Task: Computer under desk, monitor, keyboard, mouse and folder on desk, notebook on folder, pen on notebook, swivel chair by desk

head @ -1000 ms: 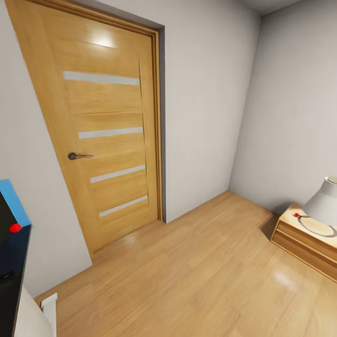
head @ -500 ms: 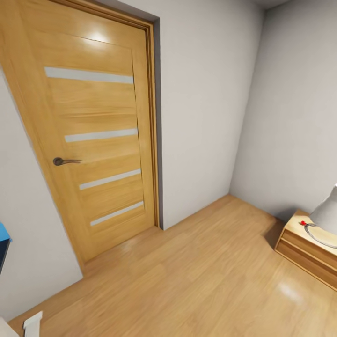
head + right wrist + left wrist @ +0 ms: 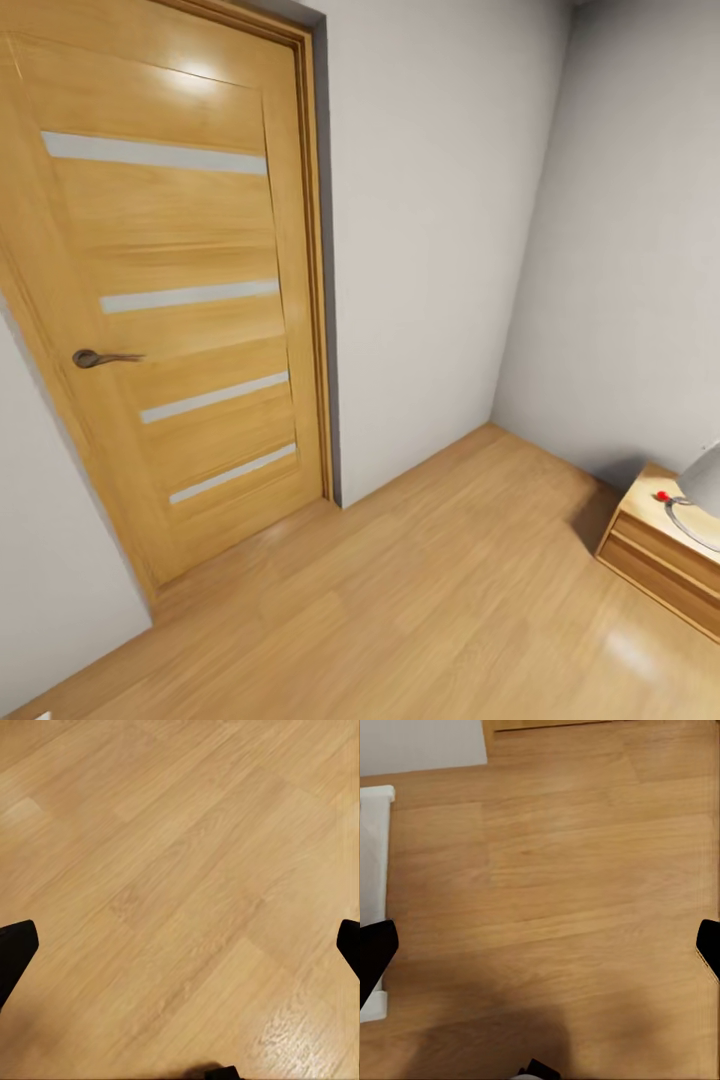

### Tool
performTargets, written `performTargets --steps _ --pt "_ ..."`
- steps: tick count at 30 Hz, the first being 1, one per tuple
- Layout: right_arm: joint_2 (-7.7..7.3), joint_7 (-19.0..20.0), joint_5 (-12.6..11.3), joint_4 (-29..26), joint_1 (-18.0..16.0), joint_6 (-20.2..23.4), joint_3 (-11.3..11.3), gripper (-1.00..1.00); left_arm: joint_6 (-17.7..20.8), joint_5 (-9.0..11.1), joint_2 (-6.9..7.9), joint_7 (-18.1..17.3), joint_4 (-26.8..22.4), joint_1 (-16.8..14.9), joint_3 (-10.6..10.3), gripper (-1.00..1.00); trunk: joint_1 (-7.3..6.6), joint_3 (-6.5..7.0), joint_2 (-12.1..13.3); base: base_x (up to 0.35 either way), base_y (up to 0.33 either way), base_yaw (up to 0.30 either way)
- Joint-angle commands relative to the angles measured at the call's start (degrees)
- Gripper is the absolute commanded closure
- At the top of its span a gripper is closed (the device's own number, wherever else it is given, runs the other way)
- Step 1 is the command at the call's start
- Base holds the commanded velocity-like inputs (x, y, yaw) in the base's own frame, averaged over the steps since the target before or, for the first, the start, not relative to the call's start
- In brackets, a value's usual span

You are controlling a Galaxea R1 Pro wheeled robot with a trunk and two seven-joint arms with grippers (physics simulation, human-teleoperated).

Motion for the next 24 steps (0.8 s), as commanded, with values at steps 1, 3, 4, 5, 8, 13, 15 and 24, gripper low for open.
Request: performTargets --steps 1,3,4,5,8,13,15,24 --pt "0.02 -0.2 0.2 0.0 0.0 -0.1 -0.1 -1.00 0.0 0.3 0.00 -0.6 -0.1 0.0 0.3 -1.00 0.04 -0.06 0.0 0.320 -0.026 0.000" --pt "0.01 -0.2 0.2 0.0 0.0 -0.1 -0.1 -1.00 0.0 0.3 0.00 -0.6 -0.1 0.0 0.3 -1.00 0.04 -0.06 0.0 0.320 -0.016 0.000" --pt "0.01 -0.2 0.2 0.0 0.0 -0.2 -0.1 -1.00 0.0 0.3 0.00 -0.6 -0.1 0.0 0.3 -1.00 0.04 -0.06 0.0 0.320 -0.009 0.000" --pt "0.01 -0.2 0.2 0.0 0.0 -0.2 -0.1 -1.00 0.0 0.3 0.00 -0.6 -0.1 0.0 0.3 -1.00 0.04 -0.06 0.0 0.320 -0.007 0.000" --pt "0.01 -0.2 0.2 0.0 0.0 -0.1 -0.1 -1.00 0.0 0.3 0.00 -0.6 -0.1 0.0 0.3 -1.00 0.04 -0.06 0.0 0.246 -0.002 0.000" --pt "0.01 -0.2 0.2 0.0 0.0 0.1 -0.1 -1.00 0.0 0.3 0.00 -0.6 -0.1 0.0 0.3 -1.00 0.04 -0.06 0.0 0.074 -0.001 0.000" --pt "0.01 -0.2 0.2 0.0 0.0 0.1 -0.1 -1.00 -0.1 0.4 0.03 -0.6 -0.1 0.0 0.3 -1.00 0.04 -0.06 0.0 0.020 0.000 0.000" --pt "0.09 -0.2 0.2 0.0 0.0 0.1 -0.1 -1.00 0.0 0.4 0.03 -0.5 -0.1 0.0 0.3 -1.00 0.04 -0.06 0.0 0.005 0.000 0.075"
